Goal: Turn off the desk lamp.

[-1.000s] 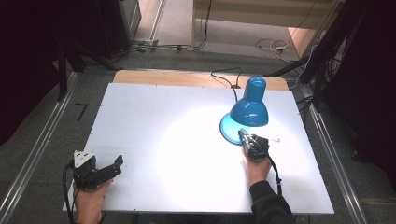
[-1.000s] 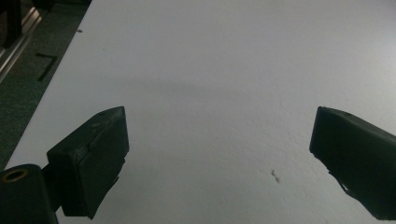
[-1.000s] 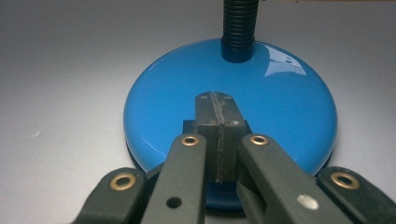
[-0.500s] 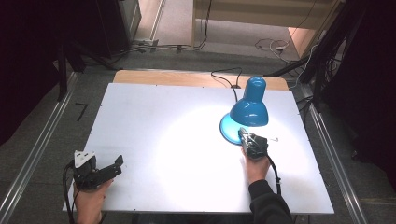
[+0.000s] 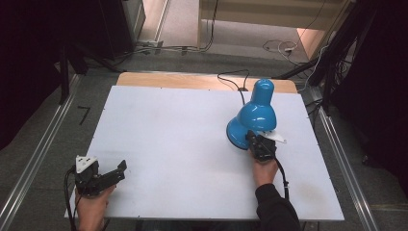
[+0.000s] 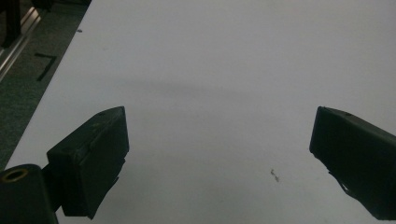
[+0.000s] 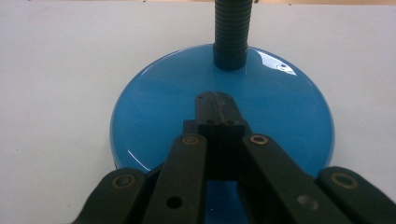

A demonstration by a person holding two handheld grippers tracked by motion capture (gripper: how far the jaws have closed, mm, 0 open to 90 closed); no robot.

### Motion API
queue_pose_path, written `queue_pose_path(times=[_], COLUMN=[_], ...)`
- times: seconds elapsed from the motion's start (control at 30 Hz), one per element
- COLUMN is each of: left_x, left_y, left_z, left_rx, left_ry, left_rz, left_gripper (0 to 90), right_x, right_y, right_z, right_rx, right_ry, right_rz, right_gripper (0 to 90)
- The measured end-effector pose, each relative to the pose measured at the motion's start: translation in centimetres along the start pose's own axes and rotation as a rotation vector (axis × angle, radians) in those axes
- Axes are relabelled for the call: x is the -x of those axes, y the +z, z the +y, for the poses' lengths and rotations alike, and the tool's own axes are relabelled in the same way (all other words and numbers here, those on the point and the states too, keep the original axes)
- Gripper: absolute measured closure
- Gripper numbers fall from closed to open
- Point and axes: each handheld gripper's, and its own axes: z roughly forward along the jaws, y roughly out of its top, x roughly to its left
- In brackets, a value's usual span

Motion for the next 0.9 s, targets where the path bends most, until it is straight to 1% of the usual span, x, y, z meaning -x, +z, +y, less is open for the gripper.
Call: queue_pose_path(times=[0.13,0.17,0.2,0.23,0.27,0.3,0.33,0.4,0.43,0.47,0.5,0.53,0.57,0.6,0.67,0.7,0.73,0.77,0.9], left_x=[-0.1,-0.1,-0.1,-0.2,-0.2,-0.2,-0.2,-0.2,-0.2,-0.2,-0.2,-0.2,-0.2,-0.2,-0.2,-0.2,-0.2,-0.2,-0.1], left_y=[0.0,0.0,0.0,0.0,0.0,0.0,0.0,-0.1,-0.1,-0.1,-0.1,-0.1,-0.1,-0.1,-0.1,-0.1,-0.1,-0.1,-0.1], left_z=[0.0,0.0,0.0,0.0,0.0,0.0,0.0,0.0,0.0,0.0,0.0,0.0,0.0,0.0,0.0,0.0,0.0,0.0,0.0], left_rx=[0.001,0.003,0.003,0.003,0.003,0.002,0.002,0.006,0.006,0.005,0.004,0.005,0.006,0.007,0.006,0.006,0.005,0.005,0.005], left_ry=[-0.006,-0.007,-0.004,-0.005,-0.006,-0.006,-0.008,-0.011,-0.012,-0.012,-0.011,-0.013,-0.013,-0.013,-0.011,-0.011,-0.009,-0.007,-0.006], left_rz=[0.003,0.005,0.006,0.005,0.005,0.006,0.007,0.009,0.009,0.009,0.01,0.01,0.011,0.01,0.011,0.011,0.01,0.011,0.011], left_gripper=[5.4,5.4,5.4,5.4,5.4,5.4,5.4,5.4,5.4,5.4,5.4,5.4,5.4,5.4,5.4,5.4,5.4,5.4,5.4], right_x=[0.2,0.2,0.3,0.6,0.6,0.8,0.8,1.0,1.2,1.4,1.4,1.7,1.7,1.8,2.3,2.4,2.7,2.8,3.5], right_y=[0.0,-0.1,-0.1,-0.1,-0.1,-0.2,-0.2,-0.3,-0.4,-0.4,-0.4,-0.6,-0.6,-0.7,-0.9,-1.0,-1.1,-1.2,-1.5], right_z=[0.0,0.0,0.1,0.1,0.1,0.1,0.1,0.2,0.2,0.2,0.2,0.2,0.2,0.3,0.3,0.3,0.3,0.3,0.2], right_rx=[0.0,-0.004,-0.002,-0.002,-0.002,0.01,0.01,0.012,0.013,0.012,0.012,0.007,0.007,0.006,0.004,0.003,0.004,-0.004,-0.006], right_ry=[0.001,0.013,0.018,0.037,0.037,0.021,0.021,0.016,0.011,0.017,0.017,0.018,0.018,0.021,0.021,0.024,0.021,0.027,0.029], right_rz=[0.008,0.01,0.013,0.036,0.036,0.037,0.037,0.041,0.05,0.055,0.055,0.066,0.066,0.061,0.056,0.051,0.034,0.03,0.019], right_gripper=[87.9,87.8,83.5,78.7,78.7,76.0,76.0,72.1,66.8,64.4,64.4,56.6,56.6,53.9,51.9,49.4,46.0,45.4,42.4])
